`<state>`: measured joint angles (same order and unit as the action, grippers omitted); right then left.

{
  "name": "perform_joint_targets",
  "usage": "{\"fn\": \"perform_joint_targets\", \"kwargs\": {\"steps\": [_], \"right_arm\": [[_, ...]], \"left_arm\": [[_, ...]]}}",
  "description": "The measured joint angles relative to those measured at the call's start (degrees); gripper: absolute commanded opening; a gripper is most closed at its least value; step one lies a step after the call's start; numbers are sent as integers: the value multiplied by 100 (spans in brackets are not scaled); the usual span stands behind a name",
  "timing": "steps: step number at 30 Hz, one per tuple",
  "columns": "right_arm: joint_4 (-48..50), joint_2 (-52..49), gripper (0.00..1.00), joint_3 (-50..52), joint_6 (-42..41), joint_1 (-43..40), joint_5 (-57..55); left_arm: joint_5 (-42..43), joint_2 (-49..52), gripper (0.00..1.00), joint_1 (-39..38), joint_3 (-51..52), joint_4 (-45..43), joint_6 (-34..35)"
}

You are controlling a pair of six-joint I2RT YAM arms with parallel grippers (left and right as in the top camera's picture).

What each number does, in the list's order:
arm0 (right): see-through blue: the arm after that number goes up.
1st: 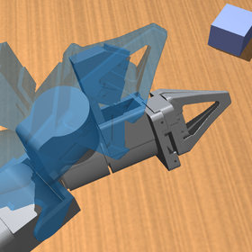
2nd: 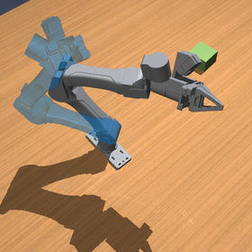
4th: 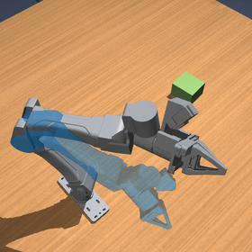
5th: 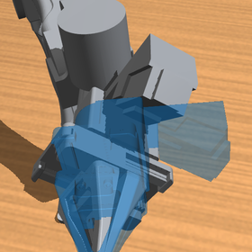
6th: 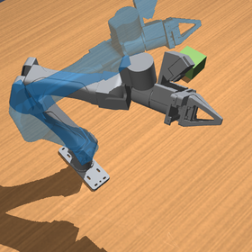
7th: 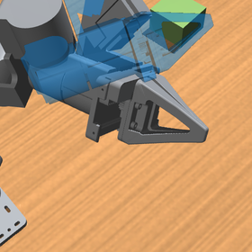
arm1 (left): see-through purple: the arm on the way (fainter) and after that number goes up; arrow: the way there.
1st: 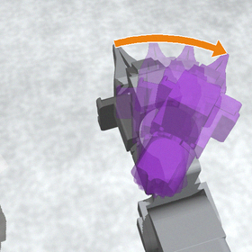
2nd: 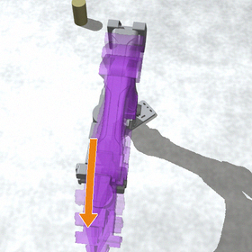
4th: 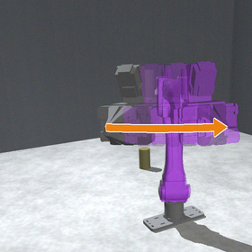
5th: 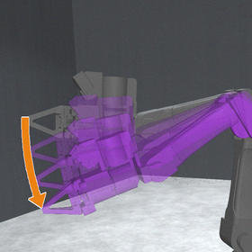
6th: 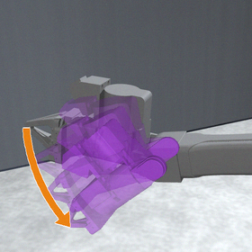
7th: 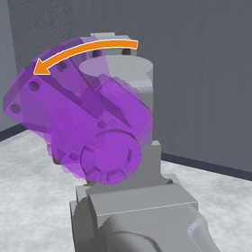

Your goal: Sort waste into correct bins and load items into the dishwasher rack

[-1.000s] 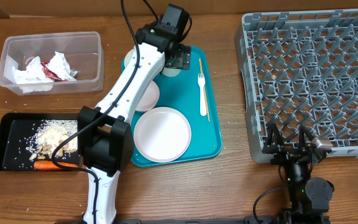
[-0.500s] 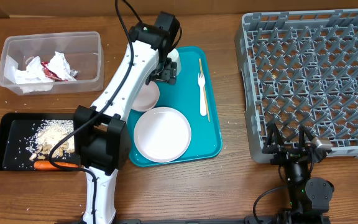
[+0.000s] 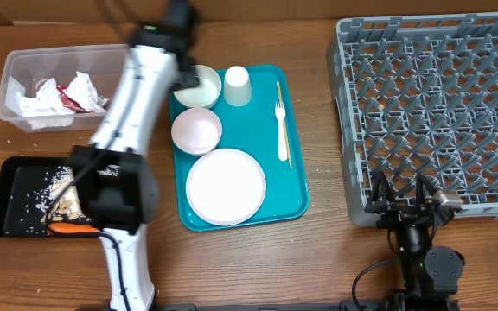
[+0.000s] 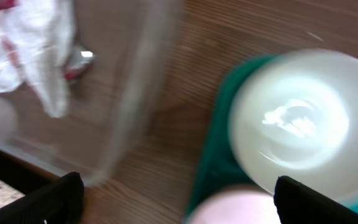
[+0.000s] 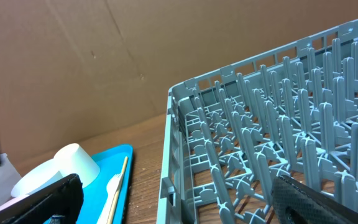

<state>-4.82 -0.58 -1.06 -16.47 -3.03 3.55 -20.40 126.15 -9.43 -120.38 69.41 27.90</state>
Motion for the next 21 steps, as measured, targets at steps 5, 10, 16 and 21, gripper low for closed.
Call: {"fn": "perform_joint_targets", "kwargs": {"steps": [5, 10, 16, 21], "right_arm": [[2, 0, 100, 0, 0, 2, 0], [2, 0, 100, 0, 0, 2, 0], [0, 0, 100, 0, 2, 2, 2], [2, 0, 100, 0, 2, 2, 0]], "left_arm": [[72, 0, 100, 898, 0, 37, 188], [398, 0, 100, 1231, 0, 42, 223], [741, 0, 100, 1368, 0, 42, 225], [822, 0, 100, 1381, 0, 42, 225]]}}
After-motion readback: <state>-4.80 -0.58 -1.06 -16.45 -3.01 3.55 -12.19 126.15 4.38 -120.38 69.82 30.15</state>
